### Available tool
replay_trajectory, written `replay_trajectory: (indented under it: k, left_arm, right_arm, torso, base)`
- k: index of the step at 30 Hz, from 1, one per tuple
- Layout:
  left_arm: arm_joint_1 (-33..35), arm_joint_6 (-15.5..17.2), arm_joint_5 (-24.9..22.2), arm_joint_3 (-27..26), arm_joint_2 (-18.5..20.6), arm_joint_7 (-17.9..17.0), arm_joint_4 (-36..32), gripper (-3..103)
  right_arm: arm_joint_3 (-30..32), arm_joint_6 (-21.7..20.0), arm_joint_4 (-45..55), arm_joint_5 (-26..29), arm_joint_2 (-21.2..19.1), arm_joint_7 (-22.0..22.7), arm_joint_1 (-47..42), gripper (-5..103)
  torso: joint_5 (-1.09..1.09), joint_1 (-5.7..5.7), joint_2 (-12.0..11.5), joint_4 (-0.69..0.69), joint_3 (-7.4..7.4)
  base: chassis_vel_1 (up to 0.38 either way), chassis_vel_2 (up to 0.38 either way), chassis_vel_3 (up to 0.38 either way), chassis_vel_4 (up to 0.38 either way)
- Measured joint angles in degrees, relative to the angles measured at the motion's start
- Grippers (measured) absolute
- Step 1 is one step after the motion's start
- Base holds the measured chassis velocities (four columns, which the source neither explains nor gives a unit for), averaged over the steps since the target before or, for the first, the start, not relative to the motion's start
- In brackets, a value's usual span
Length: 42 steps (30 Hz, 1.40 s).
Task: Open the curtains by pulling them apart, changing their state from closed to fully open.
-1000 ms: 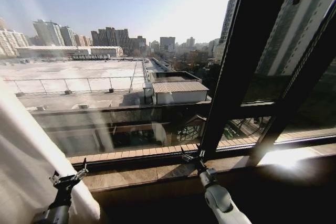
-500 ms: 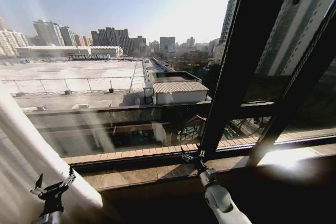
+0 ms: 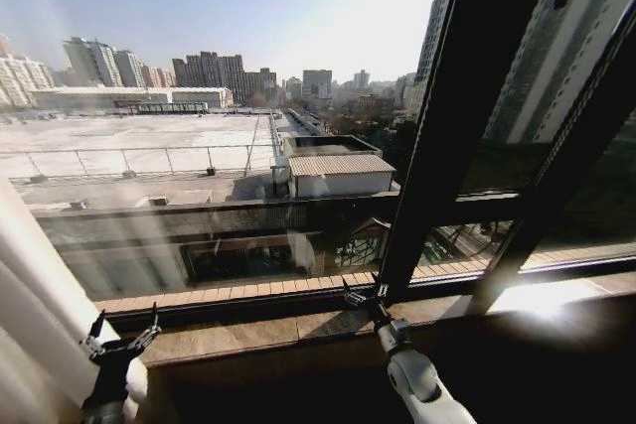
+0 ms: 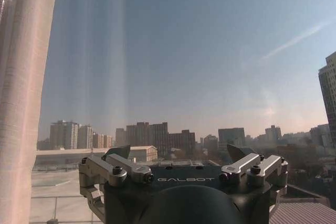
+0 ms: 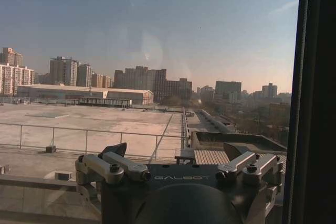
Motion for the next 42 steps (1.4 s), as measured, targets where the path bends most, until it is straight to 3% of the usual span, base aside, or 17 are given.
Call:
replay_trajectory:
  k: [6, 29, 42]
  left_arm:
    - [-1.41, 1.50, -2.04, 1.48, -0.11, 2.01, 1.27, 100]
    - [-1.65, 1.67, -1.66, 1.67, -0.18, 1.79, 1.55, 100]
    - [-1.63, 1.68, -1.61, 1.63, -0.18, 1.69, 1.53, 100]
  right_arm:
    - [0.00, 0.00, 0.00, 0.00, 0.00, 0.00, 0.00, 100]
    - [0.00, 0.00, 0.00, 0.00, 0.00, 0.00, 0.00, 100]
    - [0.00, 0.00, 0.00, 0.00, 0.00, 0.00, 0.00, 100]
  torso:
    - [0.01, 0.00, 0.00, 0.00, 0.00]
    - [0.00, 0.00, 0.00, 0.00, 0.00]
    - [0.02, 0.00, 0.00, 0.00, 0.00]
  base:
    - [0.000, 0.000, 0.000, 0.000]
    - [-0.002, -0.001, 0.003, 0.002]
    - [-0.185, -0.185, 0.180, 0.182]
